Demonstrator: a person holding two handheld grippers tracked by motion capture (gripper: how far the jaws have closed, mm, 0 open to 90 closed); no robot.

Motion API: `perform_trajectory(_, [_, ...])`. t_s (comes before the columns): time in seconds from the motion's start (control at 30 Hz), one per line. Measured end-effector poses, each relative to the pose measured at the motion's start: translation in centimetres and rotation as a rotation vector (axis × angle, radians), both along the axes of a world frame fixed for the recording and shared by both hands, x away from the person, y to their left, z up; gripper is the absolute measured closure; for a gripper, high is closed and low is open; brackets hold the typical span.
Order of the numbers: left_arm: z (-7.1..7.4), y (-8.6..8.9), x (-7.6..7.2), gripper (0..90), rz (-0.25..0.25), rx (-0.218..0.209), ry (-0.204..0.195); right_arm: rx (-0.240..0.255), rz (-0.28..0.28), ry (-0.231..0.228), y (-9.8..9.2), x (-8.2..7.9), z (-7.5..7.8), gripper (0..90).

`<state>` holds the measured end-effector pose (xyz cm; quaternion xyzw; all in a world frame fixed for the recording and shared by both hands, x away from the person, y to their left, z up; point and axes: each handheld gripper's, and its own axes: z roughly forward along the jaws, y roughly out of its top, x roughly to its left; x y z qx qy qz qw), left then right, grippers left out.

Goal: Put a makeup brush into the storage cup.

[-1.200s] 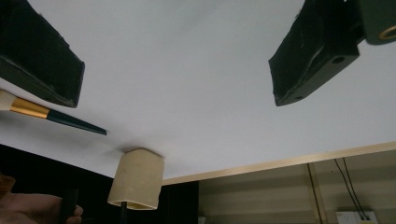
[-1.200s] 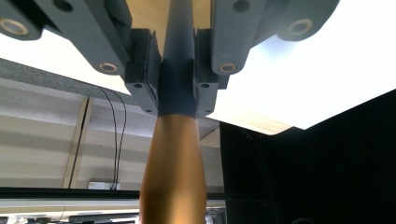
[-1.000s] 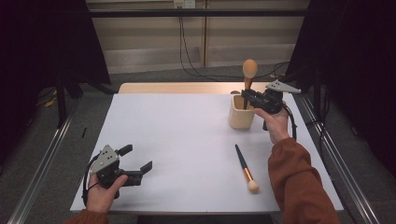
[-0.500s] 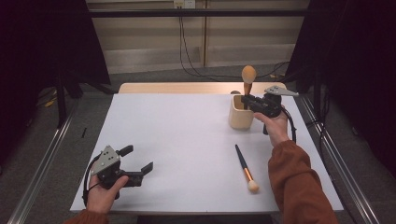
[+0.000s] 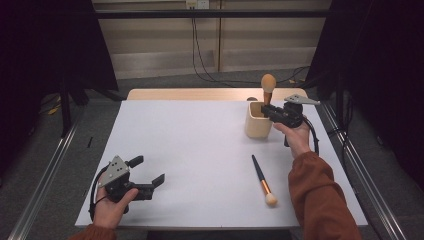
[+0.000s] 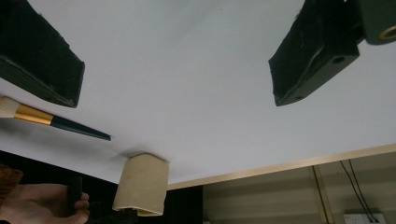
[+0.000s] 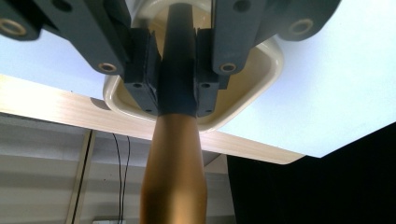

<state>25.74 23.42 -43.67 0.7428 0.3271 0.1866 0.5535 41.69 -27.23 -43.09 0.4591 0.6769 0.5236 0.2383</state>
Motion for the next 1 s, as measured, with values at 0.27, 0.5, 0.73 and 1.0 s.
perform_trajectory(0.27, [0.1, 0.0, 0.0, 2.9, 0.007, -0.011, 0.000, -0.018, 0.009, 0.002, 0.3, 0.0, 0.0, 69.9])
perform_trajectory(0.5, [0.1, 0.0, 0.0, 2.9, 0.011, -0.013, -0.003, -0.008, -0.006, -0.023, 0.2, -0.4, 0.4, 57.7])
perform_trajectory(0.73, [0.1, -0.1, 0.0, 2.9, 0.006, -0.014, -0.002, 0.020, -0.024, -0.032, -0.2, -1.2, 0.7, 39.5])
perform_trajectory(1.0, [0.1, 0.2, 0.0, 2.9, 0.017, -0.026, -0.001, 0.019, -0.022, -0.058, -0.6, -3.2, 1.7, 13.4])
